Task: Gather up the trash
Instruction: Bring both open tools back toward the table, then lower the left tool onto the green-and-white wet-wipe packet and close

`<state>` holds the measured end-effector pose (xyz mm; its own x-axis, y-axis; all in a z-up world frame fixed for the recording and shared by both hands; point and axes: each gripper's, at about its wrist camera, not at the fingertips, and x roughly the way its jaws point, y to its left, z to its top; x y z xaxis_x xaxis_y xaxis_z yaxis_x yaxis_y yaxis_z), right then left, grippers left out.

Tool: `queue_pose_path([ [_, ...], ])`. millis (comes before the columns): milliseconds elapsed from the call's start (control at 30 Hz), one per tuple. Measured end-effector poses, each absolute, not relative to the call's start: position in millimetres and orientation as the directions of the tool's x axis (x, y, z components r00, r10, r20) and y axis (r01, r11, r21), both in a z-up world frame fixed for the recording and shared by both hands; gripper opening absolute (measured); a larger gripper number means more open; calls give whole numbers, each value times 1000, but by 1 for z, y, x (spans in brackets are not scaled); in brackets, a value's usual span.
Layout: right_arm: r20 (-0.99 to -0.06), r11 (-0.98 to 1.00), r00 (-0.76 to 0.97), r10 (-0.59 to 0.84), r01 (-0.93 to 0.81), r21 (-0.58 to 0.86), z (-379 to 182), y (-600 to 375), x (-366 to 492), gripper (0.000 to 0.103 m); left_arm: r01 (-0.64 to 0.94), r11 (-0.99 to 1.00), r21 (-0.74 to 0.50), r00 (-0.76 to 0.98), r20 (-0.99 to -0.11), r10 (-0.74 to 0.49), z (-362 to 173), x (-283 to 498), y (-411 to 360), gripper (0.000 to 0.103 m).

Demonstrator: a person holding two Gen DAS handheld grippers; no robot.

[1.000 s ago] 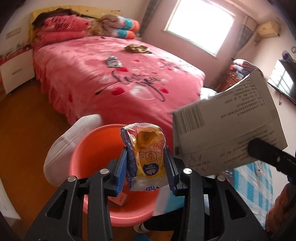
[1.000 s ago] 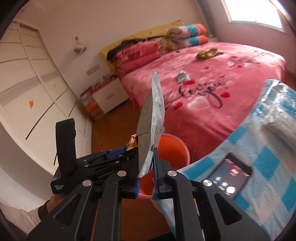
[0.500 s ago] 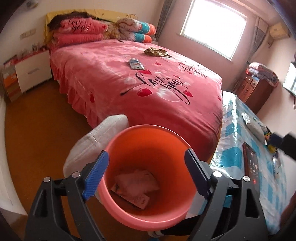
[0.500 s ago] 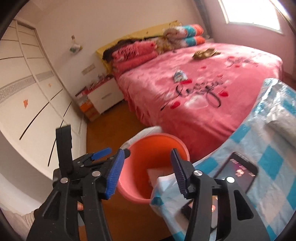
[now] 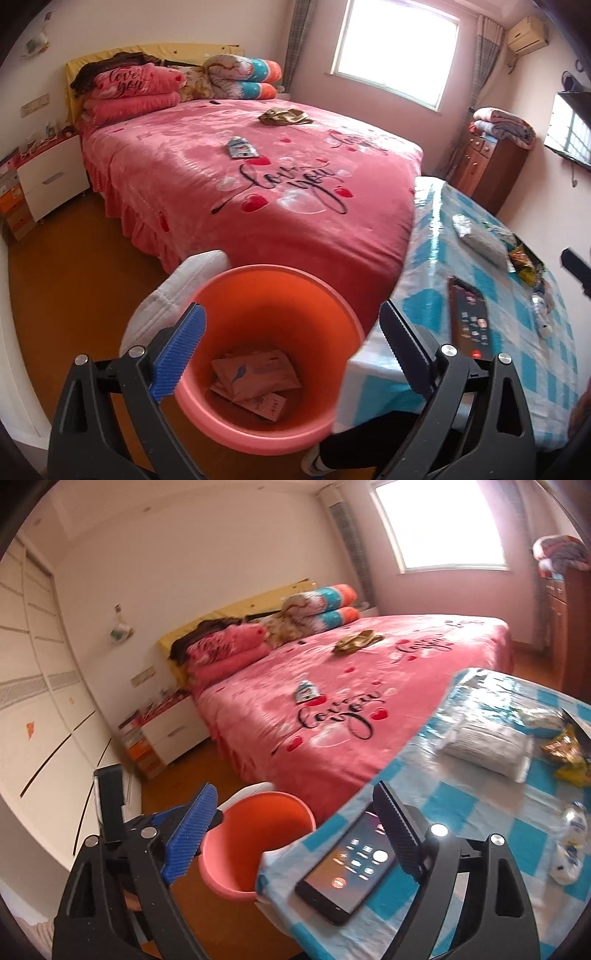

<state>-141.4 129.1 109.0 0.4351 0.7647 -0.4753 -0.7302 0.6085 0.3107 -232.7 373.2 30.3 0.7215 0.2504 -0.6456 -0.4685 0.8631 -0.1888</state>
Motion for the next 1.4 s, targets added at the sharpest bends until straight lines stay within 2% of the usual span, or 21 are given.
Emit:
queue_pose_path([
  [100,-470,630,456,756,-703,331,104,114,-140,90,-442,878,-186,736,-635,235,37,-230,362,95],
  [467,-461,684,514,723,-627,373,89,70,-138,90,-320,932,-173,767,-625,147,63,-216,307,95],
  [867,-406,754,638,654,-513,410,86,-7,-119,93,-242,964,-111,762,-637,118,78,-196,257,95],
  [1133,-401,794,708,582,-387,469,74,-73,-91,93,-179,983,-50,757,-645,105,92,-159,215,95],
  [1400,-434,807,726,534,-285,518,53,-125,-64,93,-81,994,-68,756,-655,17,100,-92,166,95],
])
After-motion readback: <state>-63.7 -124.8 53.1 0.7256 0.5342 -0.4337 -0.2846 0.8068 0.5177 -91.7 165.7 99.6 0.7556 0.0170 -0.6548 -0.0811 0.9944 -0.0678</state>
